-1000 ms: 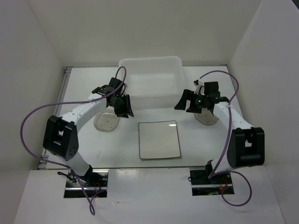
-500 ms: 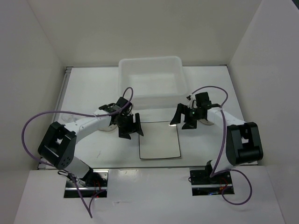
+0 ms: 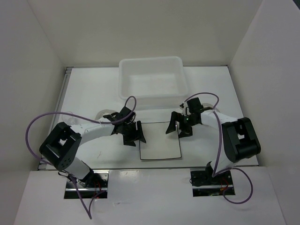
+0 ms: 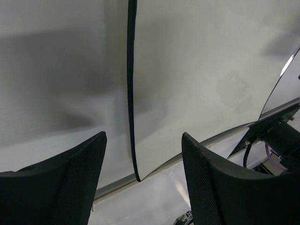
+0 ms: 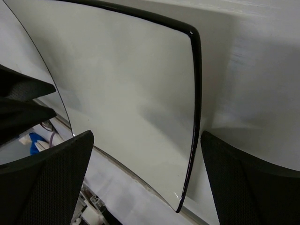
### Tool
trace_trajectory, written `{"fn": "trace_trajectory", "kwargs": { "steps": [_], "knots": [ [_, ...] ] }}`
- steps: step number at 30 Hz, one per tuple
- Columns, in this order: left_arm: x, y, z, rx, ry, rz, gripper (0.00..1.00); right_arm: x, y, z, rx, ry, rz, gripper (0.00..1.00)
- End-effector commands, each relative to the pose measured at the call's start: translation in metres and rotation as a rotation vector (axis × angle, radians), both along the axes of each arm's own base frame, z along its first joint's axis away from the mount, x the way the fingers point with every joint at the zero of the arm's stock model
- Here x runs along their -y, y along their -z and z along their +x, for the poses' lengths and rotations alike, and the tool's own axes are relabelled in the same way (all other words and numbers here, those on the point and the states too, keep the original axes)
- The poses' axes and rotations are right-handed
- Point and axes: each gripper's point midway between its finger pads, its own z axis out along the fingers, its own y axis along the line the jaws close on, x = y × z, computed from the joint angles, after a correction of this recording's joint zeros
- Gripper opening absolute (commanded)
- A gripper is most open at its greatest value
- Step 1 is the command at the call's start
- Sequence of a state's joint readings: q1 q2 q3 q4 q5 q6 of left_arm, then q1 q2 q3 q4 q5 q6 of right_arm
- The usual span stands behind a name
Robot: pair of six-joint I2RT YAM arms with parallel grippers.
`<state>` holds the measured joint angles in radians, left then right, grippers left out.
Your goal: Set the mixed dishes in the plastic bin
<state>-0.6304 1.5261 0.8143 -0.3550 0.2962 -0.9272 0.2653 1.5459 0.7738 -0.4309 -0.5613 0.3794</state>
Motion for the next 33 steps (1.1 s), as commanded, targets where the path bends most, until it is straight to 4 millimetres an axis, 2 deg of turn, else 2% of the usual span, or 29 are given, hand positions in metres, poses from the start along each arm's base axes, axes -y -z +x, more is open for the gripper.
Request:
{"fn": "trace_trajectory", "kwargs": {
  "steps": [1, 5, 7, 9, 11, 12, 14, 15, 16, 20, 22, 27, 33],
  "knots": [
    [0.016, 0.004, 0.007, 0.004, -0.041, -0.054, 0.72, -0.005, 0.007, -0.003, -0.003, -0.006, 0.006, 1.0],
    [0.038, 0.007, 0.007, 0.011, -0.017, -0.08, 0.67, -0.01, 0.004, 0.0, 0.019, -0.018, 0.042, 1.0],
    [0.047, 0.009, 0.008, 0.013, -0.006, -0.098, 0.65, -0.014, 0.002, -0.001, 0.024, -0.029, 0.069, 0.95],
    [0.058, 0.003, 0.011, 0.032, 0.014, -0.13, 0.61, -0.02, -0.002, -0.001, 0.037, -0.048, 0.117, 0.91],
    [0.065, 0.002, 0.01, 0.033, 0.031, -0.142, 0.57, -0.022, -0.006, -0.004, 0.043, -0.058, 0.14, 0.82],
    [0.066, 0.001, 0.011, 0.04, 0.032, -0.148, 0.52, -0.025, -0.009, -0.007, 0.04, -0.061, 0.166, 0.75],
    [0.067, 0.0, 0.012, 0.048, 0.032, -0.155, 0.45, -0.027, -0.018, -0.004, 0.074, -0.068, 0.185, 0.69],
    [0.069, -0.005, 0.015, 0.065, 0.033, -0.17, 0.36, -0.027, -0.017, -0.008, 0.063, -0.071, 0.191, 0.67],
    [0.07, -0.009, 0.015, 0.073, 0.033, -0.177, 0.31, -0.028, -0.021, -0.005, 0.088, -0.074, 0.197, 0.58],
    [0.073, -0.02, 0.017, 0.089, 0.033, -0.208, 0.17, -0.031, -0.033, -0.009, 0.102, -0.083, 0.234, 0.39],
    [0.078, -0.036, 0.022, 0.122, 0.035, -0.237, 0.17, -0.034, -0.039, -0.01, 0.115, -0.096, 0.26, 0.36],
    [0.082, -0.052, 0.023, 0.135, 0.019, -0.28, 0.12, -0.039, -0.05, -0.015, 0.122, -0.124, 0.321, 0.3],
    [0.092, -0.07, 0.027, 0.159, 0.018, -0.357, 0.12, -0.048, -0.068, -0.022, 0.129, -0.174, 0.427, 0.3]
  ]
}}
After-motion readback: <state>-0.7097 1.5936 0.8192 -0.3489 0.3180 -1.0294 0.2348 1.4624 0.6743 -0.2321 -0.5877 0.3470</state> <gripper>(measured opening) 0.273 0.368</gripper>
